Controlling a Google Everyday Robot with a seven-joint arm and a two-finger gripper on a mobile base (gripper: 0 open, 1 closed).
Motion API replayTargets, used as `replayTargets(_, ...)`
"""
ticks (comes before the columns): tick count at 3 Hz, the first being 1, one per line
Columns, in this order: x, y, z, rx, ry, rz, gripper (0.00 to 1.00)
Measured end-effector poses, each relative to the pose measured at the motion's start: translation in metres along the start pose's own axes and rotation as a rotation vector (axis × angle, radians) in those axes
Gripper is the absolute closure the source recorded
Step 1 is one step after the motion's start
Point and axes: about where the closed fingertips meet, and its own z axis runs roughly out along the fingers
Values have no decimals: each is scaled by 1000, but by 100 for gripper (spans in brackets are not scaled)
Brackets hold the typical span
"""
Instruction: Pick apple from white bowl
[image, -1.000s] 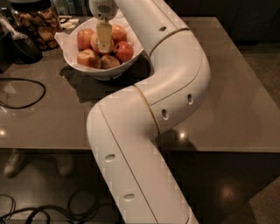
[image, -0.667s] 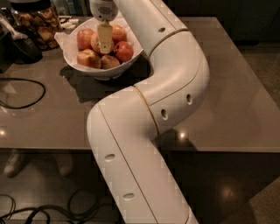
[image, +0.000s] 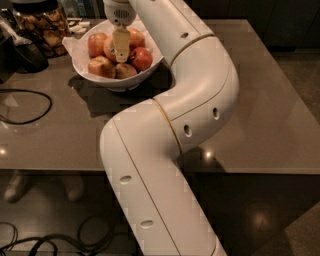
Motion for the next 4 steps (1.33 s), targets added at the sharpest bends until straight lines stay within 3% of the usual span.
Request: replayTargets(4, -1, -3, 8, 4, 45, -37, 29)
